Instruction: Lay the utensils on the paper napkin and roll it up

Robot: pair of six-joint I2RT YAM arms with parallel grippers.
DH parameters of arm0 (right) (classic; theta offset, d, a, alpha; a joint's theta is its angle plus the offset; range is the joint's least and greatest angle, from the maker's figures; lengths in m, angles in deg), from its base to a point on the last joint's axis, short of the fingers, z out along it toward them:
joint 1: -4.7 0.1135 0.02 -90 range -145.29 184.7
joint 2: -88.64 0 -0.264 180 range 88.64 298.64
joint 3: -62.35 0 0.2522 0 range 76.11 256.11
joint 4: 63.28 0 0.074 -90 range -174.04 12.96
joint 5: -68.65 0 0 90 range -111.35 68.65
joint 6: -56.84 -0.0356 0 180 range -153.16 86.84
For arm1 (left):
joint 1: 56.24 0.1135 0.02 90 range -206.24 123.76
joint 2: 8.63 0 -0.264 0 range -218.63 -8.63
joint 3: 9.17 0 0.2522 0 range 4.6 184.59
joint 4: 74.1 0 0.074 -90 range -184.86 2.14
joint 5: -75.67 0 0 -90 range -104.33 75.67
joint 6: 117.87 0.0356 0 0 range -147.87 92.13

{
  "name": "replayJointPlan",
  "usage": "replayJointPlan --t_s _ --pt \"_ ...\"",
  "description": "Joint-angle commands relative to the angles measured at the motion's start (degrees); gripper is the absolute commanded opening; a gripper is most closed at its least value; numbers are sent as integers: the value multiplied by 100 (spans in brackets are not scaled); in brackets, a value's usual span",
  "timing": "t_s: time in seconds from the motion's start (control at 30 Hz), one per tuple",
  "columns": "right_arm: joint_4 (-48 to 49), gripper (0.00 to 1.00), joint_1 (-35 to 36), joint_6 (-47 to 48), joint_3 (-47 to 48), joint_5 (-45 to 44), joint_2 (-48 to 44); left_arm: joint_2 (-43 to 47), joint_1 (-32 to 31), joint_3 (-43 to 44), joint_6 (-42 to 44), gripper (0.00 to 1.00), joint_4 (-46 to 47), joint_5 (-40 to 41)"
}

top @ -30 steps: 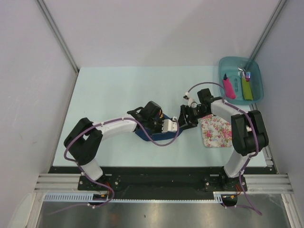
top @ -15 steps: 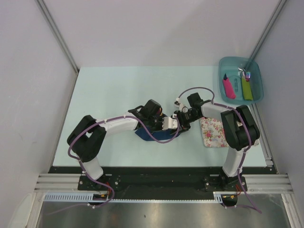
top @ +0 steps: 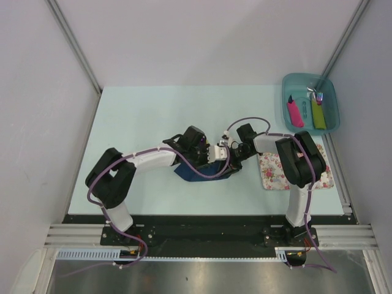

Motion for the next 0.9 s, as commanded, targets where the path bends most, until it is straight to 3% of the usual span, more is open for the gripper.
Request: replayJointPlan --t_s 0.0,0.2,0.4,0.47,0.57,0.7,0.87 --pt "156 31 20 -49 19 -62 142 486 303 227 -997 32 -140 -443" --pt "138 31 -6 -23 19 -203 150 1004 471 -176 -2384 34 88 -900" --pt "112 31 2 -23 54 -264 168 891 497 -405 -3527 30 395 -1655" --pt "121 31 2 -23 71 -282 168 760 524 -467 -3862 28 720 -1840" --pt "138 24 20 -58 71 -282 142 514 603 -643 -4819 26 1396 -2113" --pt "103 23 29 -40 89 -387 71 294 734 -1143 -6373 24 2635 -2272" --pt "77 22 11 -14 80 -414 54 -171 919 -1355 -7115 19 3400 -2280"
